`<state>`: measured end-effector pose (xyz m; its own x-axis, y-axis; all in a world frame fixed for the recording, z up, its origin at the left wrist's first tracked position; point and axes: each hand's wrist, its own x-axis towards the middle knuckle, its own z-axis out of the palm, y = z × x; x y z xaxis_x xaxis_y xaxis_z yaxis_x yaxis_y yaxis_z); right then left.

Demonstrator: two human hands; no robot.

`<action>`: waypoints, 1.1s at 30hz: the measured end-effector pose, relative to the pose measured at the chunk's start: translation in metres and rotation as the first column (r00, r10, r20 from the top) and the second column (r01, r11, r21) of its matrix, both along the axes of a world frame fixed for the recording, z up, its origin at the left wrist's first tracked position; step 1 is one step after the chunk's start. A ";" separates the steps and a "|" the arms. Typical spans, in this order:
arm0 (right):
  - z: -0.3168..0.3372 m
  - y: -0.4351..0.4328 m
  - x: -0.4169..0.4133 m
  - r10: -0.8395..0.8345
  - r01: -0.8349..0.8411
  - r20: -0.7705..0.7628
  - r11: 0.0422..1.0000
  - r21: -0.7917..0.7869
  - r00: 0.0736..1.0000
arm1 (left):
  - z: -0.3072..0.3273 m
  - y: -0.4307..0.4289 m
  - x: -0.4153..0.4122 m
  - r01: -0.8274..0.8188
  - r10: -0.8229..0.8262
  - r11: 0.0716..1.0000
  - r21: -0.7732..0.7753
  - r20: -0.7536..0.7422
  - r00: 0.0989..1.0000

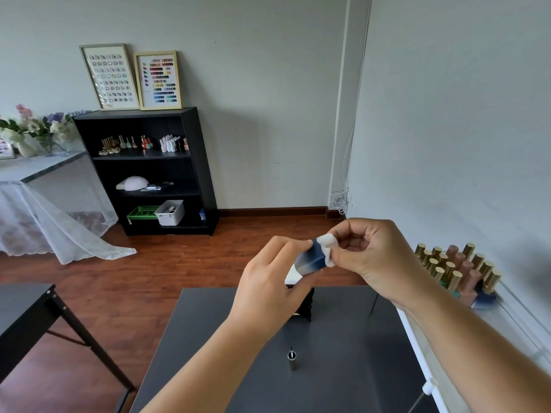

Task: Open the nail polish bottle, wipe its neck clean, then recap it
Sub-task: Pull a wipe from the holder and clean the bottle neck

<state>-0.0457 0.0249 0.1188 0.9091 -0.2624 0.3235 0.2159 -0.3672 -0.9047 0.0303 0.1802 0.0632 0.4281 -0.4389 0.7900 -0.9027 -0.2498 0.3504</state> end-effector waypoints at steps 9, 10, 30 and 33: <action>0.006 -0.004 -0.005 0.163 -0.163 0.010 0.987 -0.018 0.987 | 0.022 0.009 0.006 0.436 -0.523 0.772 -0.463 -0.852 0.022; 0.007 -0.004 -0.006 0.178 -0.178 0.014 0.984 -0.010 0.984 | 0.023 0.010 0.005 0.450 -0.535 0.741 -0.499 -0.843 -0.055; -0.001 0.018 0.001 -0.286 0.279 0.204 0.958 0.063 0.936 | 0.013 -0.003 -0.019 0.081 -0.231 0.965 -0.249 -0.662 0.713; 0.000 0.016 0.003 -0.242 0.216 0.015 0.892 0.398 0.970 | 0.014 0.000 -0.017 0.149 -0.298 0.950 -0.274 -0.657 0.692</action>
<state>-0.0429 0.0409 0.1183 0.7898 -0.5778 0.2060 0.2292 -0.0335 -0.9728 0.0129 0.1802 0.0771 0.7887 -0.4726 0.3931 -0.4145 0.0635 0.9078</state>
